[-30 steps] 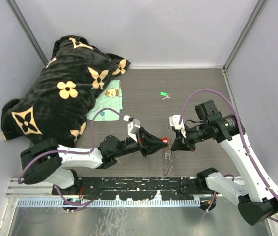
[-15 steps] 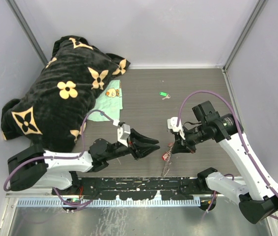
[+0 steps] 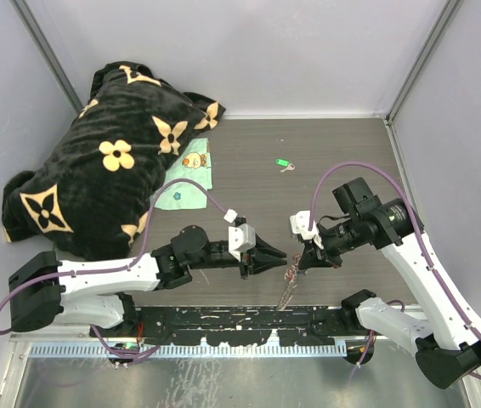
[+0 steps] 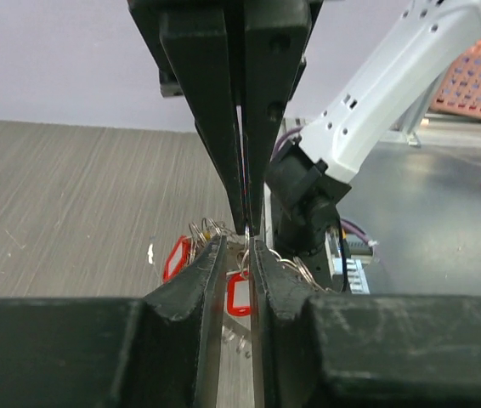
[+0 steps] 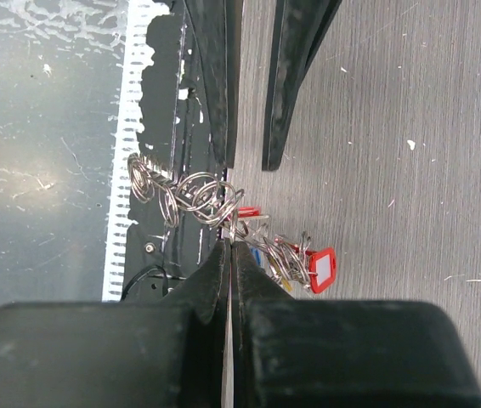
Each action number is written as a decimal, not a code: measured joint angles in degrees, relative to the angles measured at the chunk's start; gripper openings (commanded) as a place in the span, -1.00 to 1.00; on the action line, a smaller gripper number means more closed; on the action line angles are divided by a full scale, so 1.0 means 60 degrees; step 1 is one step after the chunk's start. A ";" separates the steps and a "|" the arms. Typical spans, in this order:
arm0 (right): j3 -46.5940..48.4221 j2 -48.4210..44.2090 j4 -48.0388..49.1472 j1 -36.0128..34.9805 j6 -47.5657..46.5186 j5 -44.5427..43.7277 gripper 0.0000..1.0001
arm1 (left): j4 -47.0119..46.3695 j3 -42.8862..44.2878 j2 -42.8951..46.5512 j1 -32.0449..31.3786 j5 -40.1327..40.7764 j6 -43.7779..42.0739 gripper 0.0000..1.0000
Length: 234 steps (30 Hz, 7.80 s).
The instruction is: Remove the keys from the keyring
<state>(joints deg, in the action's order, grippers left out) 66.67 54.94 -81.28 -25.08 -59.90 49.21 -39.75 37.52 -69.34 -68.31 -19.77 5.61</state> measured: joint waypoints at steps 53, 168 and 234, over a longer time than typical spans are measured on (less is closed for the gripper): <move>-0.0084 -0.0328 0.0248 0.0000 0.0036 0.0047 -0.99 | -0.0182 0.0062 -0.1300 -0.0670 0.0612 -0.0525 -0.59; -0.0455 -0.0474 0.0827 0.0076 -0.0240 0.0510 -0.99 | 0.1570 0.0444 -0.0251 -0.0667 0.1894 -0.0404 -0.56; -0.0474 -0.0474 0.0820 0.0138 -0.0197 0.0474 -0.99 | 0.3144 0.1719 -0.0907 -0.0696 0.1333 -0.0597 -0.55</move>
<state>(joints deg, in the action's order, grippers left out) 63.83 52.10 -76.36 -24.25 -61.08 52.05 -20.88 47.83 -74.78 -72.49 -11.77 2.02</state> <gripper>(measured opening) 0.038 0.235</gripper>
